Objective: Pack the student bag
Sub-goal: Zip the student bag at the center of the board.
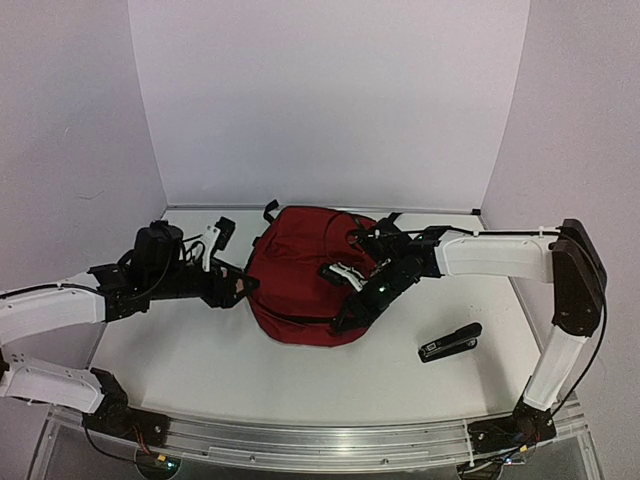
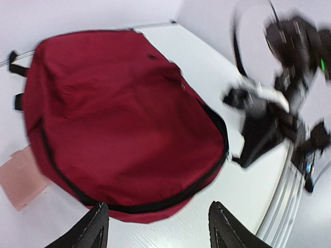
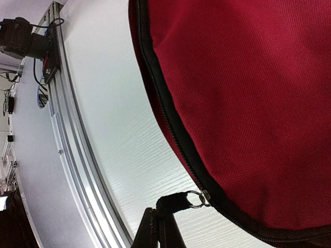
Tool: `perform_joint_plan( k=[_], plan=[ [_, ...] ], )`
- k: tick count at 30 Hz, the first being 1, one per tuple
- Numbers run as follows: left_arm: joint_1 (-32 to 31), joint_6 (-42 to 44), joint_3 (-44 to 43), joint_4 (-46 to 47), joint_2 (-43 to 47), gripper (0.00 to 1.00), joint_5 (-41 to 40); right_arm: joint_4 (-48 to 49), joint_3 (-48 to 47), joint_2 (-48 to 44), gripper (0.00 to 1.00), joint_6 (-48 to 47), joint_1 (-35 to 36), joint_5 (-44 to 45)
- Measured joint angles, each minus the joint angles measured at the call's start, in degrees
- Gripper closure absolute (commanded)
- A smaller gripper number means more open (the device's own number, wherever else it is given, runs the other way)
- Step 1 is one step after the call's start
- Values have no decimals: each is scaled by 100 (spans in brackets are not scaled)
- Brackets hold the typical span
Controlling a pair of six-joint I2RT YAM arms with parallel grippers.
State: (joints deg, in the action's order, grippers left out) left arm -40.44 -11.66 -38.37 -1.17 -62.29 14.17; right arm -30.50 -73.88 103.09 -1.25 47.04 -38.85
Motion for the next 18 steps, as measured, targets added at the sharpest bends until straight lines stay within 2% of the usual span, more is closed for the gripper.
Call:
perform_joint_plan(
  k=[6, 12, 18],
  plan=[
    [-700, 1206, -52, -37, -649, 37, -155, -18, -108, 0, 100, 23, -2, -124],
    [-1450, 2153, -764, -30, -1741, 39, -563, -41, -108, 0, 100, 43, -2, -185],
    [-1778, 2836, -1218, 227, -2474, 41, -885, -45, -108, 0, 100, 67, -2, -244]
  ],
)
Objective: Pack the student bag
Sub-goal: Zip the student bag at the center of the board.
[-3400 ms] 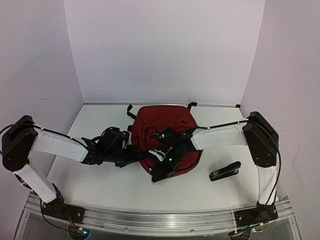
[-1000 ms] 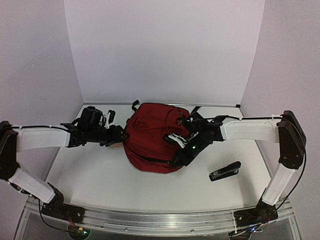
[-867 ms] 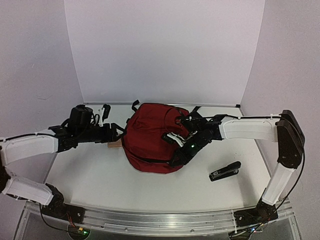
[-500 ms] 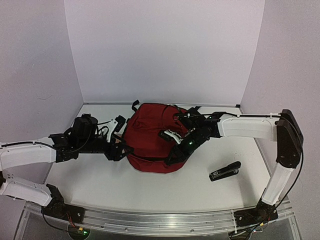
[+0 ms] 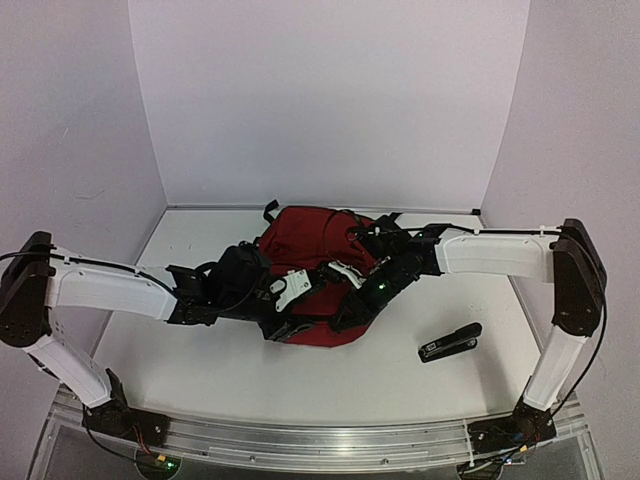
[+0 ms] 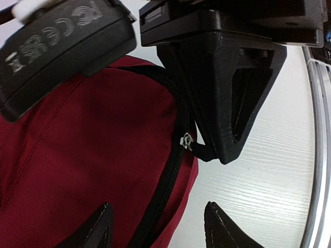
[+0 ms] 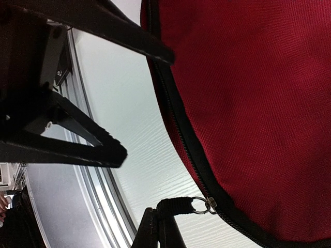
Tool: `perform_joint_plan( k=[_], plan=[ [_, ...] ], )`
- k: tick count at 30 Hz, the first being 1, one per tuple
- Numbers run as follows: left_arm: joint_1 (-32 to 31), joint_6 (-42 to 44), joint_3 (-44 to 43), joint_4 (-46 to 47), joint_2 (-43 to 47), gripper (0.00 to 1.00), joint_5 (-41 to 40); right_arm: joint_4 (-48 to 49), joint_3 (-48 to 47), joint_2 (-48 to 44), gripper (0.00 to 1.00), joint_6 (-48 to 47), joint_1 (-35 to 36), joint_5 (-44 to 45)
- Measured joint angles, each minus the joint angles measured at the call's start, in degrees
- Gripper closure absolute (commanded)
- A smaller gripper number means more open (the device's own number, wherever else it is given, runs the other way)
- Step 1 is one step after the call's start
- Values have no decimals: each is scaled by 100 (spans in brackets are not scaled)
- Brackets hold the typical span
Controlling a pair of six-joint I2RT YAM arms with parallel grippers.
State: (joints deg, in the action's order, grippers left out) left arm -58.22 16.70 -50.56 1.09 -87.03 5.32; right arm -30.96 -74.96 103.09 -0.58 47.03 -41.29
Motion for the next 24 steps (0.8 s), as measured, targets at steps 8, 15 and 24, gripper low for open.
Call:
perform_joint_plan(
  k=[8, 15, 24],
  plan=[
    [-188, 578, -452, 148, -782, 62, -253, -1, 0, 0, 100, 18, 0, -17],
    [-267, 744, -534, 121, -961, 93, -353, -34, 16, -2, 100, 55, -37, -16],
    [-306, 594, -477, 32, -762, 100, -600, -196, 307, -48, 100, -171, -727, 34]
  ],
)
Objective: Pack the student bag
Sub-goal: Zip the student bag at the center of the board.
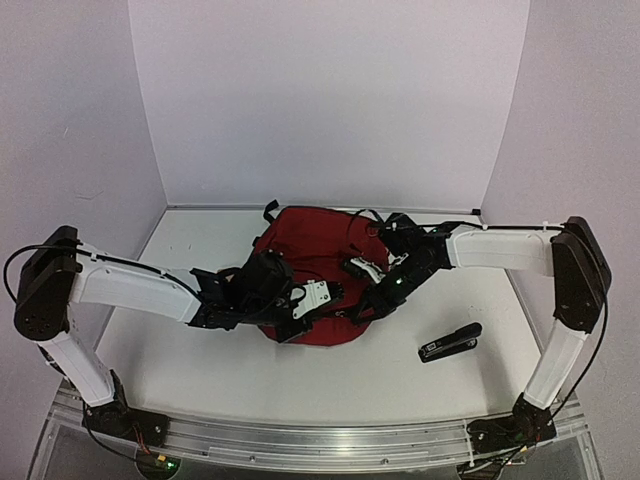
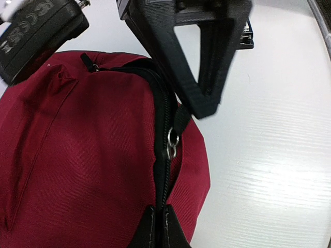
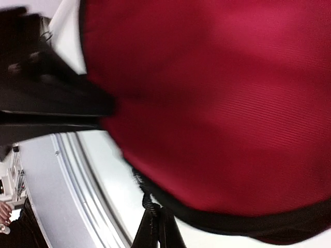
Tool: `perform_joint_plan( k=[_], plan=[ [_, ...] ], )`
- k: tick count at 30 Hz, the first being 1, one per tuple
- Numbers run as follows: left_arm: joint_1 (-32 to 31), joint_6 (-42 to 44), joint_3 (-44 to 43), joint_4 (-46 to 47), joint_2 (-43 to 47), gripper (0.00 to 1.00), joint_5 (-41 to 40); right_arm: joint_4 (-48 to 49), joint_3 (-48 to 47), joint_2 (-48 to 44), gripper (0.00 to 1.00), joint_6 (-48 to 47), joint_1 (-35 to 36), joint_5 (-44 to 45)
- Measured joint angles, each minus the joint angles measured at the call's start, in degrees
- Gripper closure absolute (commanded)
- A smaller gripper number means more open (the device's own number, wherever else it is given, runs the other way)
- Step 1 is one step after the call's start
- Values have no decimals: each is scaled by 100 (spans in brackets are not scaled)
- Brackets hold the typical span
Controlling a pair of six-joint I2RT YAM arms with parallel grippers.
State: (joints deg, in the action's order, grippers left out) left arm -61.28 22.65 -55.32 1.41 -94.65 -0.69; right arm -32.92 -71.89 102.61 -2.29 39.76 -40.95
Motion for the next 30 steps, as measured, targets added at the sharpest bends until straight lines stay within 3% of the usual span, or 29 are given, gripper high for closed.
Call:
perform_joint_plan(
  k=[13, 30],
  plan=[
    [-103, -164, 176, -252, 325, 100, -191, -542, -582, 552, 100, -761, -1293, 294],
    [-190, -321, 402, -111, 455, 100, -385, -897, -2058, 2022, 100, -938, -1773, 588]
  ],
)
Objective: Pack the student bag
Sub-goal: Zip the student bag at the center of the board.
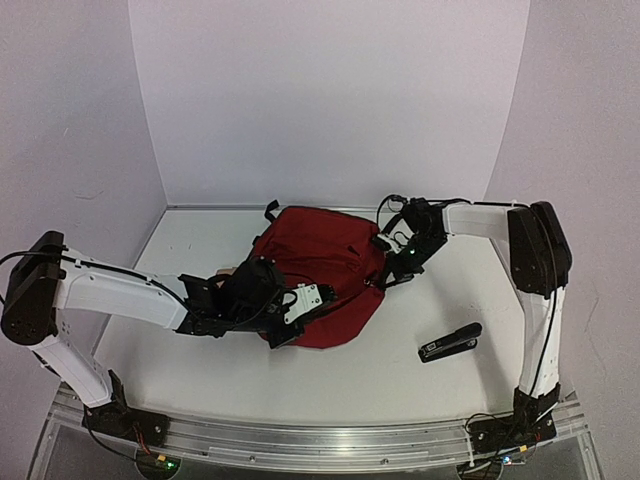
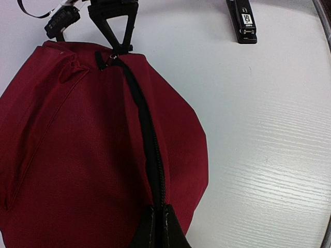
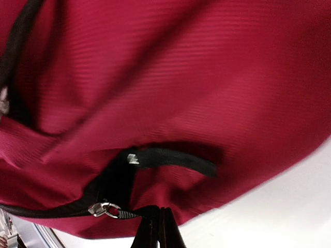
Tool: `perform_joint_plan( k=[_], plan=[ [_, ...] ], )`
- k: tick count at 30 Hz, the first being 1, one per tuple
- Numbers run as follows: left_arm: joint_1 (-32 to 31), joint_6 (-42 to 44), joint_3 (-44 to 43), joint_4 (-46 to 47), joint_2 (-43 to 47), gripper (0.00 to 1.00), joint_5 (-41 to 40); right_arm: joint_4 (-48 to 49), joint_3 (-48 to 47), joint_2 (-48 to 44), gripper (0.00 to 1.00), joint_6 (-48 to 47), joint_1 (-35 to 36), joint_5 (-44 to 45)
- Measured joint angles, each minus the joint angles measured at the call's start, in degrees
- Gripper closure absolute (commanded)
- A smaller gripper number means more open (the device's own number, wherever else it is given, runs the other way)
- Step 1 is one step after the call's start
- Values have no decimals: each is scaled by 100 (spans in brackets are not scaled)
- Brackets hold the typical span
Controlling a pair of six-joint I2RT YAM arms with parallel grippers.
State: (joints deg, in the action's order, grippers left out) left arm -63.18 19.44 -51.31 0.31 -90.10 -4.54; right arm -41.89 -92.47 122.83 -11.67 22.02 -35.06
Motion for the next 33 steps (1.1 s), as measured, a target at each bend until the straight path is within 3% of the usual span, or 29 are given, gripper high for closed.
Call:
perform_joint_plan(
  k=[5, 14, 23, 29, 31, 33],
  plan=[
    [-17, -3, 54, 171, 4, 100, 3, -111, 0, -11, 100, -9, -382, -105],
    [-99, -31, 7, 291, -153, 100, 30, -49, 435, -438, 100, -121, -468, -8],
    [-719, -168, -496, 304, -972, 100, 25, -19, 1417, -1169, 100, -510, -739, 225],
    [-826, -338, -413, 343, -1032, 100, 62, -68, 1963, -1591, 100, -629, -774, 253],
    [-826, -405, -298, 432, -1012, 99, -51, -72, 2118, -1726, 94, -637, -769, 227],
    [-797, -508, -220, 470, -1008, 92, -213, -73, 2195, -1802, 77, -644, -756, 215]
  ],
)
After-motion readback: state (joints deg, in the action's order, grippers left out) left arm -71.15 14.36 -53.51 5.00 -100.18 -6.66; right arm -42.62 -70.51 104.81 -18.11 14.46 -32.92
